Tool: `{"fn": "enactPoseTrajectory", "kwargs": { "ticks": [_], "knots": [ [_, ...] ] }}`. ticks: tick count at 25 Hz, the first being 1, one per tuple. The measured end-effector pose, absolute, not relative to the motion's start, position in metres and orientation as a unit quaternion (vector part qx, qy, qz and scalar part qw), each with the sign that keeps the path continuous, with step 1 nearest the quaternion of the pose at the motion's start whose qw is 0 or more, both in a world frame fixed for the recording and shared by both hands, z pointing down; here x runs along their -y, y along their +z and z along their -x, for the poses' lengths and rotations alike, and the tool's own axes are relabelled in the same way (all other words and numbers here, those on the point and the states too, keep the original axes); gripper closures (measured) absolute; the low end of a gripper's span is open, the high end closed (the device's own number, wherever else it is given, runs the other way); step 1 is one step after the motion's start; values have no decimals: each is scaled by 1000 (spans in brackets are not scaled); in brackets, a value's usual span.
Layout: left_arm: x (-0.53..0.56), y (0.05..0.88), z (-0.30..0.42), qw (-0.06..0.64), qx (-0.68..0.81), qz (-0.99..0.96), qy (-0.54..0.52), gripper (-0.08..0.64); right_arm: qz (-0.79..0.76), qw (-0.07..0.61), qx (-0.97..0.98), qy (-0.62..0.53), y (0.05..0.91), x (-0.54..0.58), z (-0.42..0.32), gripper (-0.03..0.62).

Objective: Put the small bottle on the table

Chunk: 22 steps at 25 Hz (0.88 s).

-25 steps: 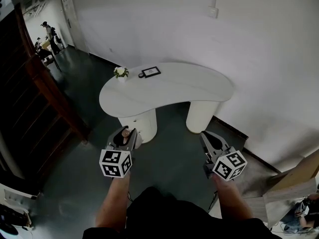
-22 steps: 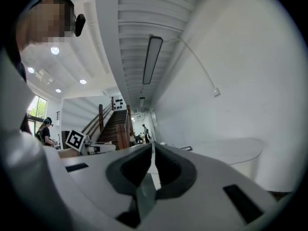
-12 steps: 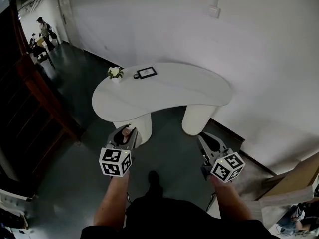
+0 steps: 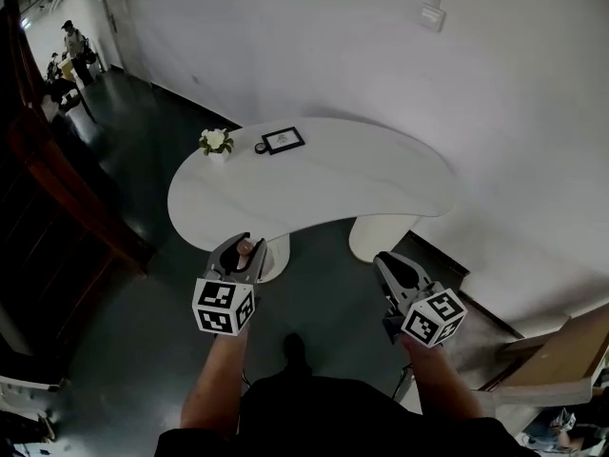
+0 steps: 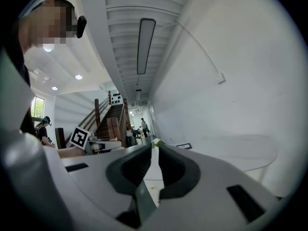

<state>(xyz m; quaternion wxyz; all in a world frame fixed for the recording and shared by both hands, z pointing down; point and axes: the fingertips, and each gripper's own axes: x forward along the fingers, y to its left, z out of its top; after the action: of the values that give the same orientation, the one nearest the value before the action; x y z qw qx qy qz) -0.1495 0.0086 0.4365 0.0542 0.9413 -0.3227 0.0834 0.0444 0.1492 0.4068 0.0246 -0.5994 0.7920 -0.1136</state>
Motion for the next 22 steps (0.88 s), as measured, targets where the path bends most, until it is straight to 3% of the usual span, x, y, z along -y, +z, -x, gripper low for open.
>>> {"fn": "enactPoseTrajectory", "kwargs": {
  "ticks": [22],
  "knots": [
    [121,440,136,62,315,-943,85,425,579,20,-807,-119,399,0,-40,580]
  ]
}}
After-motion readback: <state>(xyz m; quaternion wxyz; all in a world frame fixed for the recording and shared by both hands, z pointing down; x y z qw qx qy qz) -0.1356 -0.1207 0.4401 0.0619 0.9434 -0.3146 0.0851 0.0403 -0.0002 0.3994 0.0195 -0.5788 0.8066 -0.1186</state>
